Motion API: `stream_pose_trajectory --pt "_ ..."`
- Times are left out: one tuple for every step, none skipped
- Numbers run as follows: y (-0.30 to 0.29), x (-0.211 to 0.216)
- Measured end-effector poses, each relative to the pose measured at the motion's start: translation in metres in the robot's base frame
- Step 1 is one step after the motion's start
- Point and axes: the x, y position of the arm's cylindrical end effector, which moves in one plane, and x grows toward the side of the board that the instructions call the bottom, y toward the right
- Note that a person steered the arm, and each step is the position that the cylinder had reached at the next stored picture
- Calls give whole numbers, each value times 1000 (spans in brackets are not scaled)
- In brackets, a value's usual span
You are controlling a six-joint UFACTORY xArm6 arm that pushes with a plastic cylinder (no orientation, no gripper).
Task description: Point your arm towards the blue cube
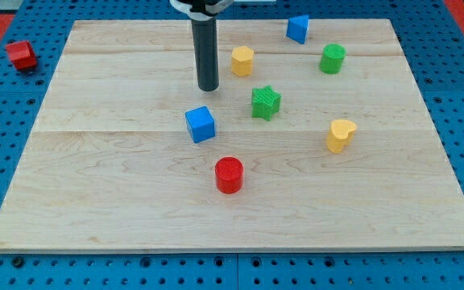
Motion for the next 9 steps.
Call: stream_pose_trajectory --pt "-30 -6" --pt "-61 -13" --pt "-69 -13" --pt "-24 -45" --pt "12 -84" --pt "12 -90" --pt "12 -90" --pt "-32 -90" --pt "-73 -91"
